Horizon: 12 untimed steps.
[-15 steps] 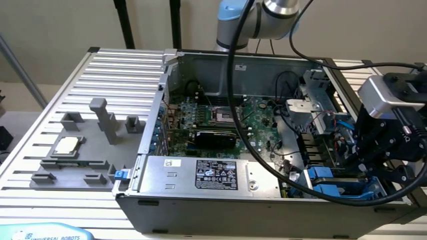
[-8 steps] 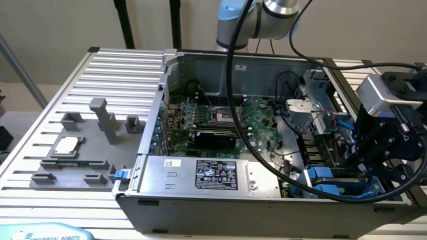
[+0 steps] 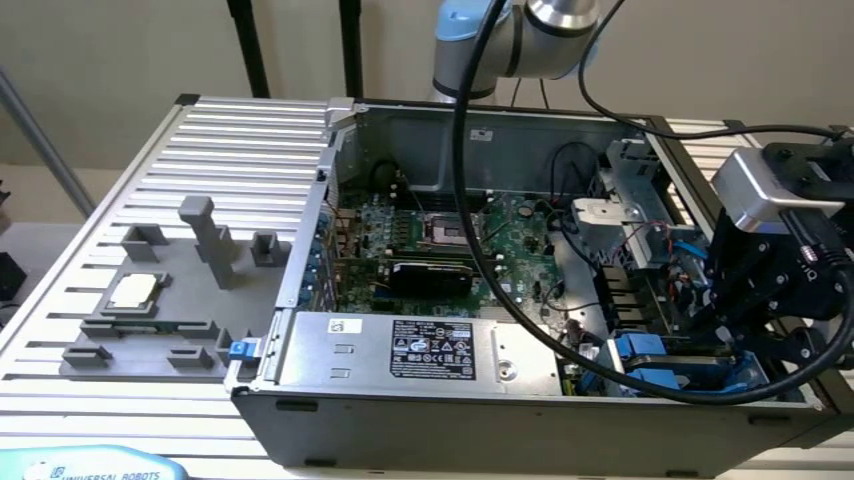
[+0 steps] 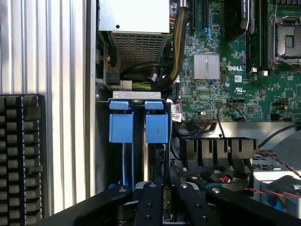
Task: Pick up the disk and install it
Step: 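Insert the first disk wire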
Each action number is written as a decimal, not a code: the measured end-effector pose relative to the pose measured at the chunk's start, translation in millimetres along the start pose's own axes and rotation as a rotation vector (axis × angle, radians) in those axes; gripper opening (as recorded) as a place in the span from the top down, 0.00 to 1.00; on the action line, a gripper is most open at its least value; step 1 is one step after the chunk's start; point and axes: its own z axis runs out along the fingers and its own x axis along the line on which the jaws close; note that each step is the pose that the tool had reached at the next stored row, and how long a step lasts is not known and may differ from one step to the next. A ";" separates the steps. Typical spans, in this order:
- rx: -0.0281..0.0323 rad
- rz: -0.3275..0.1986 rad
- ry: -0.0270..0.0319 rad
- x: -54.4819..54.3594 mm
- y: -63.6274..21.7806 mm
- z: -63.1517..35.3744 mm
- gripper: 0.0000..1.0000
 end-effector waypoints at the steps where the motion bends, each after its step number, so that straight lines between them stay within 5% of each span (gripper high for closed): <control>1: 0.0001 0.000 0.0001 0.0 0.0 0.1 0.84; 12: 0.0021 0.014 0.0087 -0.6 0.0 0.6 0.84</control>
